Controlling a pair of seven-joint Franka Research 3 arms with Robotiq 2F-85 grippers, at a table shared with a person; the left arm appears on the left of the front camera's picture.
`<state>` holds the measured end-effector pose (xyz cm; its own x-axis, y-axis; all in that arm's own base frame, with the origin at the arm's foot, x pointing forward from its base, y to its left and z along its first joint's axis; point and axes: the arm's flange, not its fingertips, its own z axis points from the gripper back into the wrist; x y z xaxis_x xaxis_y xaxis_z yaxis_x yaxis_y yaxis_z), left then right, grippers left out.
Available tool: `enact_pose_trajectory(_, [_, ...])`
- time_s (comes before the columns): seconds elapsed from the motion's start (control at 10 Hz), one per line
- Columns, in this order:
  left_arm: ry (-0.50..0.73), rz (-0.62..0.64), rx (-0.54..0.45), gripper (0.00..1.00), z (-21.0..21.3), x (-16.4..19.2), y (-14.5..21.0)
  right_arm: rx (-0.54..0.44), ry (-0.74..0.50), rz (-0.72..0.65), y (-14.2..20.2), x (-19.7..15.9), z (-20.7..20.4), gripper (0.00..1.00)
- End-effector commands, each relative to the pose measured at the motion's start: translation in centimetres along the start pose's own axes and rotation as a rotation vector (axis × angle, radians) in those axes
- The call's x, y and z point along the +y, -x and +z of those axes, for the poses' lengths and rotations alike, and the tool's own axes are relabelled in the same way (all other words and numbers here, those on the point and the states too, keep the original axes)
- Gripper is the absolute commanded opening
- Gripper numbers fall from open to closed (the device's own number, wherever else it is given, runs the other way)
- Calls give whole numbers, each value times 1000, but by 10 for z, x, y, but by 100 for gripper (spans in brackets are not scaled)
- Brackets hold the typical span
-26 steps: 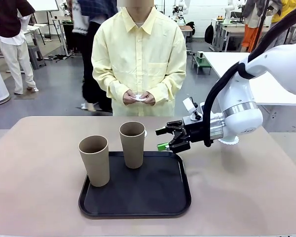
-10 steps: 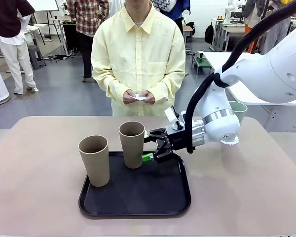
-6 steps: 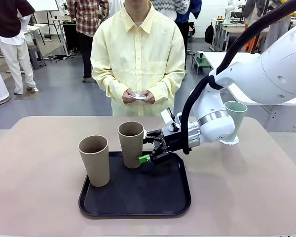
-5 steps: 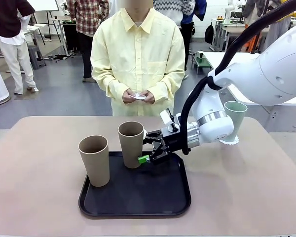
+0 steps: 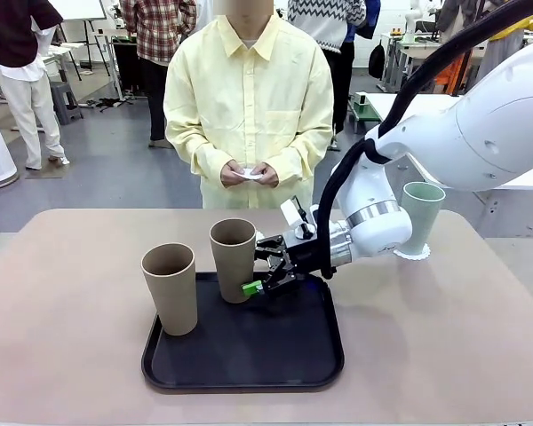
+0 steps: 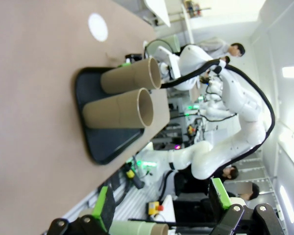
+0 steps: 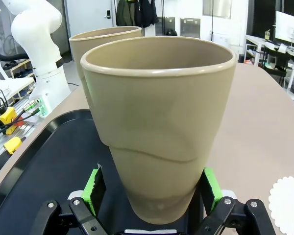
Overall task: Place coasters on the table and set cups on them.
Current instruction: Take one Reusable plastic cup from the Flat Tray and place it on a coaster set by the human.
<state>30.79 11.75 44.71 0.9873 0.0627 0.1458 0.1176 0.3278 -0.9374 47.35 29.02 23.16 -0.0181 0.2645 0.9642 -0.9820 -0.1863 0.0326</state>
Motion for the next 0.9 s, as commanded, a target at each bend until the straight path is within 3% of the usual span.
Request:
enact_pose_trajectory(0.0, [12,-5,-8,100,1,-1,-1,-9,34,19,5,-6,-14,100])
enact_pose_trajectory(0.7, [12,-5,-8,100,1,-1,-1,-23,43,4,6,-11,-28,100])
enact_pose_trajectory(0.8, [12,-5,-8,100,1,-1,-1,-21,36,0,6,-11,-29,43])
